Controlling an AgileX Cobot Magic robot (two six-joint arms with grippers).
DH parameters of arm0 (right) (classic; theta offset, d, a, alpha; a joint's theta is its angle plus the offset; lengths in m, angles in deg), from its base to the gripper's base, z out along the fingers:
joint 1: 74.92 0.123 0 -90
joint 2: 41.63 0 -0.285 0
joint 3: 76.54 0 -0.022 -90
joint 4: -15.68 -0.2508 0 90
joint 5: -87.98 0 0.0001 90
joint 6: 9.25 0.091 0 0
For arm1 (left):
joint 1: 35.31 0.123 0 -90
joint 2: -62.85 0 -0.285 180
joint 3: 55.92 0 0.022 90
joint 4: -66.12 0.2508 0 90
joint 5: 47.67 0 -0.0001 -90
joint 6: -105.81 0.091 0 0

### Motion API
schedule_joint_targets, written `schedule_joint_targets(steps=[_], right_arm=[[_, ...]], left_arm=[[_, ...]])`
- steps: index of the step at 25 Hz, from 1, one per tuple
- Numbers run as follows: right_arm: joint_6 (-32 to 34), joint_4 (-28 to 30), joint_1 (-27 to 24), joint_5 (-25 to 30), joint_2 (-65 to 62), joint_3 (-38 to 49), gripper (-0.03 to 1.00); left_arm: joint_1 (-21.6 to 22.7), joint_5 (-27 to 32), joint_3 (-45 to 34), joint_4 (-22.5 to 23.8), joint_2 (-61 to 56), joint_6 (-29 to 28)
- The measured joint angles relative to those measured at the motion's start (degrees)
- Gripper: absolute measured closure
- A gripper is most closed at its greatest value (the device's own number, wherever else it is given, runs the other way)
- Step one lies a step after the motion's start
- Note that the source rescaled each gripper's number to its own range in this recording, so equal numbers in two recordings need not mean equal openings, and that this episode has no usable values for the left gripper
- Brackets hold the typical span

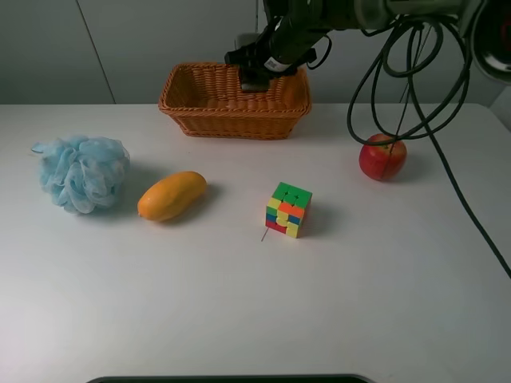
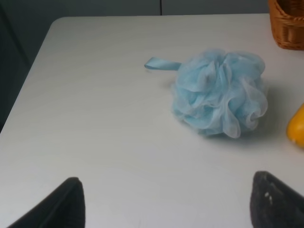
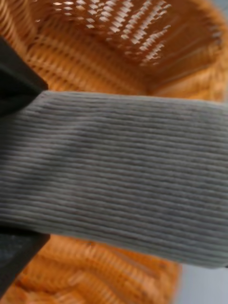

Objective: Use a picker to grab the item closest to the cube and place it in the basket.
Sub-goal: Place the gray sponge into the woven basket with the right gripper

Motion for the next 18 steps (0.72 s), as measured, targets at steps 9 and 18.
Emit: schedule_joint_targets(steps=[9, 18], right_arm=[[0.0, -0.48, 0.04, 0.88, 0.57, -0.35, 0.89], [-0.9, -1.12, 0.04, 1.49, 0.57, -0.35, -0.03]], left_arm=[[0.0, 0.0, 0.0, 0.0, 0.0, 0.0], [0.0, 0.0, 0.0, 0.0, 0.0, 0.0]])
